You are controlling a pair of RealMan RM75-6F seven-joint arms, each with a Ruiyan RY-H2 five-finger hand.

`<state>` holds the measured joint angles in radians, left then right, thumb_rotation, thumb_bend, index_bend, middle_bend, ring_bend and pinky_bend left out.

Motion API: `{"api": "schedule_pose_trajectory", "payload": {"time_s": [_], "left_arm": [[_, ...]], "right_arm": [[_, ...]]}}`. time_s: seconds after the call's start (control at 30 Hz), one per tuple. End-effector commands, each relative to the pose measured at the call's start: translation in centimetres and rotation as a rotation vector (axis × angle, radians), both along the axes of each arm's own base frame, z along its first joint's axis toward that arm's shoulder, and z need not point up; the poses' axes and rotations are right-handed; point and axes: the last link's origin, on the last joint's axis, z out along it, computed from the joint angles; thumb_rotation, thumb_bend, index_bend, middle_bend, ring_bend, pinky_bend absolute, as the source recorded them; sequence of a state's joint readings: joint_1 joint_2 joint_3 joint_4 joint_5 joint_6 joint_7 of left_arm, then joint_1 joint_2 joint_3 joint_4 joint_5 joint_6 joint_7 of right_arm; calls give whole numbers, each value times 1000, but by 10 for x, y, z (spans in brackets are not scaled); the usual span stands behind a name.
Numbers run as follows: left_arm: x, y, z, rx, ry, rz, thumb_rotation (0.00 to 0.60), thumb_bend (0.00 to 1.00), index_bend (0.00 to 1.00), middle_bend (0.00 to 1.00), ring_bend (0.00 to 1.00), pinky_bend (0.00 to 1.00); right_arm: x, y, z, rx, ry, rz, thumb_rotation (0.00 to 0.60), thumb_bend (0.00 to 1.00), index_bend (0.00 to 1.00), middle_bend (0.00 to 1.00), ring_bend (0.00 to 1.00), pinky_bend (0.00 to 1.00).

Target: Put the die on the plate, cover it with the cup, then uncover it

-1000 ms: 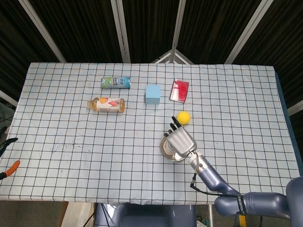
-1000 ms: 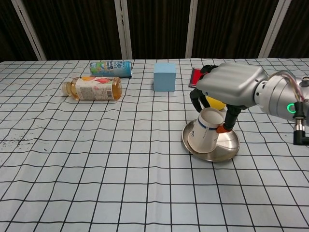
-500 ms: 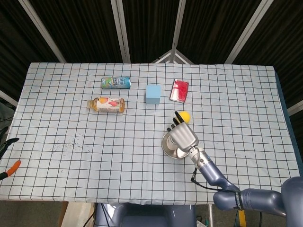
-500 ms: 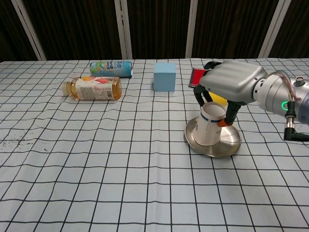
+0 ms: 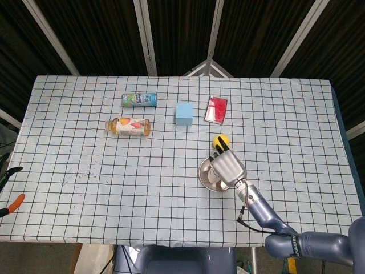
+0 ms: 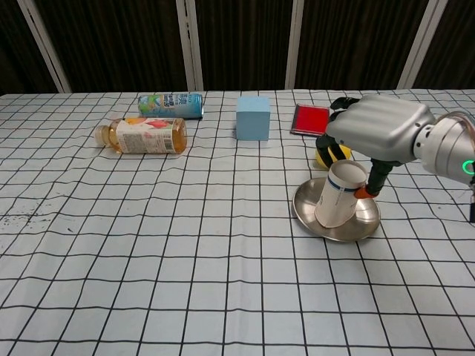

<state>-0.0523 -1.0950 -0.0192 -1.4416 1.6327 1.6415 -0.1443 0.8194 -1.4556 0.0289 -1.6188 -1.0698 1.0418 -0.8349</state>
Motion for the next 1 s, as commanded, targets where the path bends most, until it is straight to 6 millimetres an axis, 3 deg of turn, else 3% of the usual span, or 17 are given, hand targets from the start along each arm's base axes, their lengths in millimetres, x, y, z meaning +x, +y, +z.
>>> {"api": "schedule_pose_trajectory", "payload": {"time_s": [0.03, 0.57, 0.83, 1.0], "left_arm": [[0, 0, 0, -2, 0, 0, 600, 385, 229, 0, 0, 24], [0, -1, 2, 0, -8, -4, 600, 385, 229, 0, 0, 24], [0, -1, 2, 1, -6, -5, 600, 385, 229, 0, 0, 24], [0, -1, 1, -2, -3, -3, 600, 385, 230, 0, 0, 23]], "right_arm": [[2, 7, 0, 33, 0, -1, 600, 472, 646, 491, 210, 0], [29, 14, -9, 264, -93, -49, 600, 505, 645, 492, 210, 0], [36, 2, -12, 220, -156, -16, 600, 505, 646, 492, 216, 0], [29, -6, -16, 155, -189, 1, 600, 504, 646, 501, 223, 0]]}}
